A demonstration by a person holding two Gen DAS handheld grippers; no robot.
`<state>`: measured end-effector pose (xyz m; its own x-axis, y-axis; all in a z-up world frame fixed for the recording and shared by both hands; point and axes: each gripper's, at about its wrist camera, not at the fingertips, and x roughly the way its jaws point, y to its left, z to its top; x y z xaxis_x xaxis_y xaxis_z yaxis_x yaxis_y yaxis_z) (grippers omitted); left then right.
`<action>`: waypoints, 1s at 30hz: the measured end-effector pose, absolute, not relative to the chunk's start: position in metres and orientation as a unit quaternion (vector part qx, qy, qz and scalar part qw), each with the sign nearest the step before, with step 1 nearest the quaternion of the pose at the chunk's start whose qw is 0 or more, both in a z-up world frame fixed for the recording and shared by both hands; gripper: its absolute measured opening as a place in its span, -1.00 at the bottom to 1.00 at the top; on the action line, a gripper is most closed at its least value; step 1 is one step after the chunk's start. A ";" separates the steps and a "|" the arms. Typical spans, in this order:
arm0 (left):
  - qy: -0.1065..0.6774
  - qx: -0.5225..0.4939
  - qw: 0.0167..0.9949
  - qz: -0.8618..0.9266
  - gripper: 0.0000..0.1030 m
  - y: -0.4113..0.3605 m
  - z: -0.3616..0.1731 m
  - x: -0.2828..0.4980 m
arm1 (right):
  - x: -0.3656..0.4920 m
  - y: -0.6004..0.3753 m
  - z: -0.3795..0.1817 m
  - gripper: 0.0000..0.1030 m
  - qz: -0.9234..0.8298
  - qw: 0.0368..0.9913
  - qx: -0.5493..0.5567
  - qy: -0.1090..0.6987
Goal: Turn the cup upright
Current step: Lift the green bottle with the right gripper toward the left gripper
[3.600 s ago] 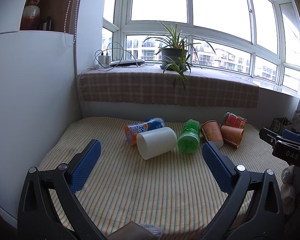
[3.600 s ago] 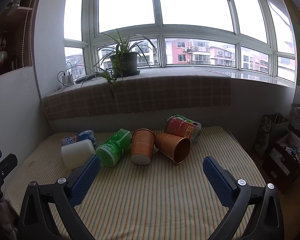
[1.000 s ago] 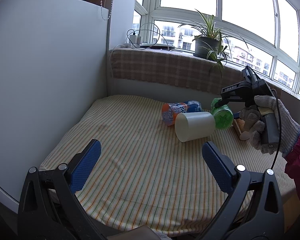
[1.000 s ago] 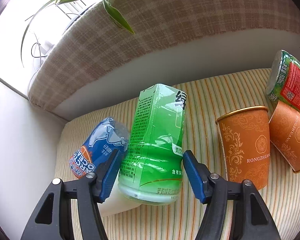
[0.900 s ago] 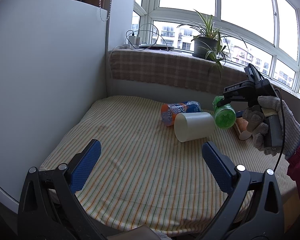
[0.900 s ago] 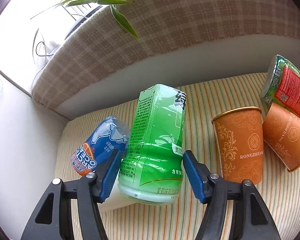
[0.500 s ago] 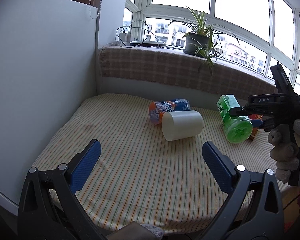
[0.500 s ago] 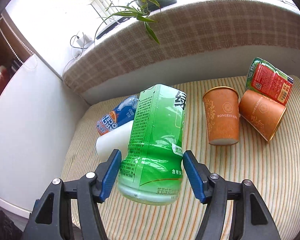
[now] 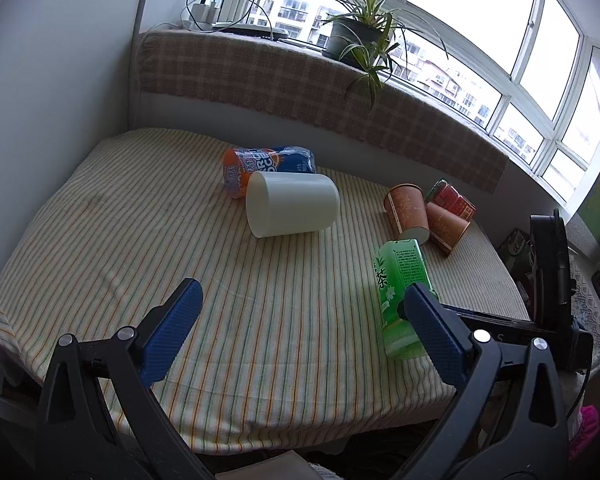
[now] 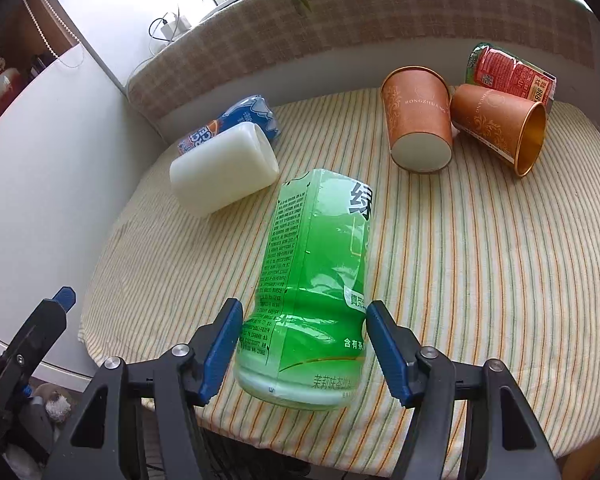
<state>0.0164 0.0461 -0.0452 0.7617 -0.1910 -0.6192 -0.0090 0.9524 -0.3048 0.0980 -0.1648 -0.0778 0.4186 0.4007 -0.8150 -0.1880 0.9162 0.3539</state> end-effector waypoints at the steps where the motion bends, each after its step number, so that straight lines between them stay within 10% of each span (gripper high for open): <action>1: 0.343 -0.147 0.927 -0.050 0.99 0.046 -0.044 0.017 | 0.098 -0.165 -0.079 0.28 0.174 0.836 0.103 0.510; 30: 0.466 -0.232 0.835 -0.178 0.84 -0.003 -0.076 0.103 | -0.005 -0.251 -0.024 0.94 0.016 0.944 -0.010 0.330</action>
